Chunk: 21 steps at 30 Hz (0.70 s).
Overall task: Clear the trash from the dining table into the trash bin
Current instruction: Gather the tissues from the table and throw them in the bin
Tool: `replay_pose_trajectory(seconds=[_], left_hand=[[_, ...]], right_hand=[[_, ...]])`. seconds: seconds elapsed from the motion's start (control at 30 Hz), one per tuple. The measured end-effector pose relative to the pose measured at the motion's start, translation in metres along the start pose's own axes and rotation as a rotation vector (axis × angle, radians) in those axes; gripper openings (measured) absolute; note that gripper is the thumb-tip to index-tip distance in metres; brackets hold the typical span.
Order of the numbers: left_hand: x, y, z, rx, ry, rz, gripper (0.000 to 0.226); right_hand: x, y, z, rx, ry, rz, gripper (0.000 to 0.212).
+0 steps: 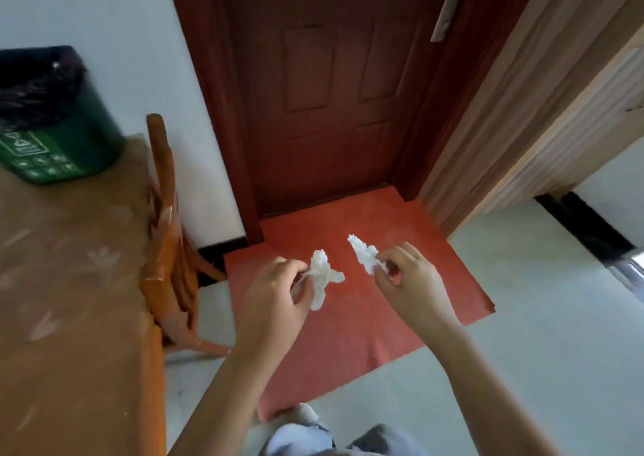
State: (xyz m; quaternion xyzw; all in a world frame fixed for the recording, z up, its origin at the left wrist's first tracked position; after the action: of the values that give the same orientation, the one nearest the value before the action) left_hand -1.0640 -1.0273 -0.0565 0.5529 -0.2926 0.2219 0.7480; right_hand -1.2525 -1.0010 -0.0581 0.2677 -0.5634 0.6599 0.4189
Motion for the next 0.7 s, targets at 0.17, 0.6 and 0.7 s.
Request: replay_pose_trajectory(seconds=[0.17,0.6,0.7], left_hand=[[0.027,-0.031,0.051,0.106,0.120,0.023,0.012],[0.081,-0.085,0.222,0.429,0.514,0.121,0.011],[0.104,-0.102,0.242,0.532,0.637,0.165,0.012]], right_hand=[[-0.048,-0.015,0.075,0.104,-0.100,0.082,0.005],[-0.105,-0.079,0.345,0.553,-0.232,0.298,0.005],[-0.120,-0.112,0.392,0.667,-0.287,0.347,0.005]])
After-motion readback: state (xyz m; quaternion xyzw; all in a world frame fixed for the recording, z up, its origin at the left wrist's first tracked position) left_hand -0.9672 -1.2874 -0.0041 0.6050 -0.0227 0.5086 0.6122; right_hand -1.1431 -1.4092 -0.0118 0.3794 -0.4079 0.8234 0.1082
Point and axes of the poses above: each hand's wrist, its own z-axis towards the middle knuckle, its own x-axis out of the back of the hand, y = z × x, the point moved 8 cm from there along z, towards the middle knuckle, and after that the axes turned 7 degrees about x, right-handed, at the moved point
